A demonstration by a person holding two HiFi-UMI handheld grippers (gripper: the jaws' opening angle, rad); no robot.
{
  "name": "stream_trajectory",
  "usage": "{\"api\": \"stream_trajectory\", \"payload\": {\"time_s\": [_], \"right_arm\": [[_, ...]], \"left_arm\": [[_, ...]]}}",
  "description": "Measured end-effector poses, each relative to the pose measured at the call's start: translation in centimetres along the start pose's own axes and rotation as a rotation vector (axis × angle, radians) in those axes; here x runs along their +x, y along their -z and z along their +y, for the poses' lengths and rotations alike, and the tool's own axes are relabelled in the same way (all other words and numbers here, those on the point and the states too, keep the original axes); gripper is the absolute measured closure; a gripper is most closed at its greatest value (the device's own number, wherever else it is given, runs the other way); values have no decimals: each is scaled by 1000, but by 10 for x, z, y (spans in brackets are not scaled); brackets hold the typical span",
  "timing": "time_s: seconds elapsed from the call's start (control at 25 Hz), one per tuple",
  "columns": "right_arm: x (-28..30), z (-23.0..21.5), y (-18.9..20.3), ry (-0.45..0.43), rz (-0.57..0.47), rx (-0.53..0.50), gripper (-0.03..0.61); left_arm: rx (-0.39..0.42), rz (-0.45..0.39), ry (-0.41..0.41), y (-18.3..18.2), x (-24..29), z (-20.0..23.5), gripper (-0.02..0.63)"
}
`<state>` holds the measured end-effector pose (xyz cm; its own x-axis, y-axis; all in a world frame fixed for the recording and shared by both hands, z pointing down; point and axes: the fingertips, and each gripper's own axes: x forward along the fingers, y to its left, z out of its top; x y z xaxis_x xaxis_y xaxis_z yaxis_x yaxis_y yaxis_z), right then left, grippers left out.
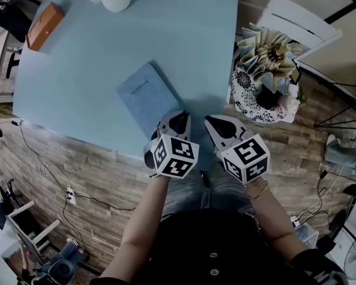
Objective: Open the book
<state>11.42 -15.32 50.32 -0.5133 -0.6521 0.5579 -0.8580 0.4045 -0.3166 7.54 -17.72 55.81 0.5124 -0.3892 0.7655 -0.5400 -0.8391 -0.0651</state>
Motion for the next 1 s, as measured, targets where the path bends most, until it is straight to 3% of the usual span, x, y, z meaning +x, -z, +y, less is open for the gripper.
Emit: {"api": "stream_trajectory", "payload": {"time_s": [0.6, 1.0], "right_arm": [[7, 10, -15, -69, 2, -69, 572], [13, 20, -28, -122, -1, -122, 572]], "left_arm": [[-76, -92, -65, -18, -30, 10, 595], [-208, -171, -114, -26, -65, 25, 597]]}}
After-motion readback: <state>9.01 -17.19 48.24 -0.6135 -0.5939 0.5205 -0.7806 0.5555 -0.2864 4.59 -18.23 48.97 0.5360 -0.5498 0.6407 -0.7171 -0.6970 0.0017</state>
